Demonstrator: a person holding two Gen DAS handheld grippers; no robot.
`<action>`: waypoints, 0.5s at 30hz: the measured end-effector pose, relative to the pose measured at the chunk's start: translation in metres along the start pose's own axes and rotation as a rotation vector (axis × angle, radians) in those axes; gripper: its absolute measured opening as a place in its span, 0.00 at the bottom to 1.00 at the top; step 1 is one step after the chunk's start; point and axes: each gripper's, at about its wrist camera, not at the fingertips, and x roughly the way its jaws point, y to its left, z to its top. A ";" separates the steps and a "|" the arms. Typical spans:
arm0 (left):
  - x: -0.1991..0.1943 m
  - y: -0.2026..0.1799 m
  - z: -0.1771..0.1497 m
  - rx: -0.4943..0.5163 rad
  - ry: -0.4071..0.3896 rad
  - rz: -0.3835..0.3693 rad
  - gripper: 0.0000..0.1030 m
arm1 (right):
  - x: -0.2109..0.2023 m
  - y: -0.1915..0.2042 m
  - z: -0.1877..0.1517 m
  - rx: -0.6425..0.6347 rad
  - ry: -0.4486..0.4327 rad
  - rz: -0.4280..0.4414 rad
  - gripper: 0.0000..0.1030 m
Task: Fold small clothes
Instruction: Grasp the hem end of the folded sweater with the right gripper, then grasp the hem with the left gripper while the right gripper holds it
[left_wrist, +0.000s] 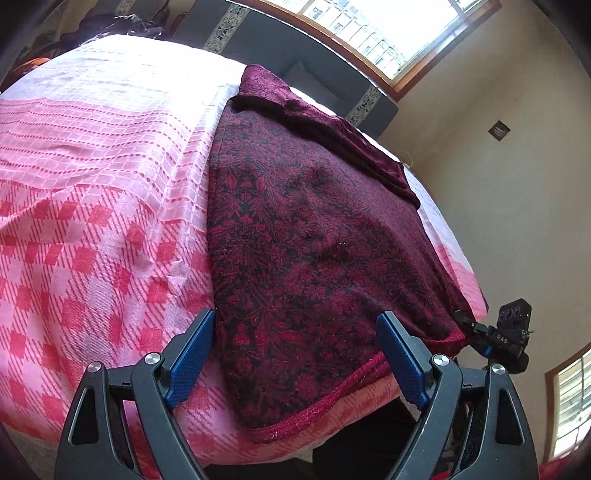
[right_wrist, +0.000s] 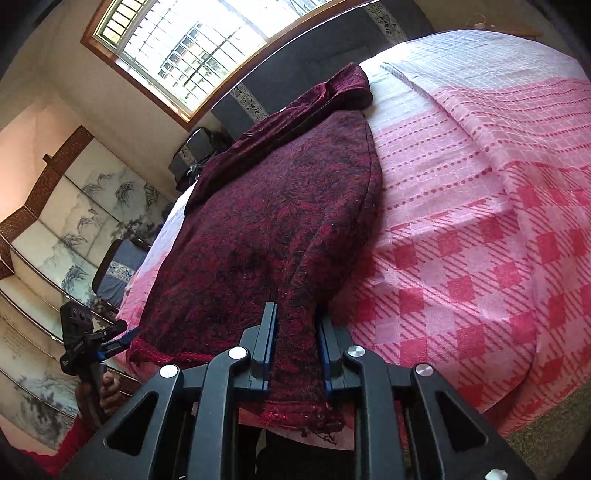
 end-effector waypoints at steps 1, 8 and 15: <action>0.000 -0.001 0.000 -0.007 0.000 -0.013 0.84 | 0.000 -0.003 -0.001 0.026 -0.003 0.020 0.16; -0.009 0.012 -0.008 -0.102 -0.025 -0.129 0.77 | 0.000 -0.014 -0.001 0.065 -0.002 0.078 0.13; -0.004 0.003 -0.012 -0.056 0.025 -0.171 0.78 | 0.005 -0.015 -0.004 0.064 0.021 0.154 0.17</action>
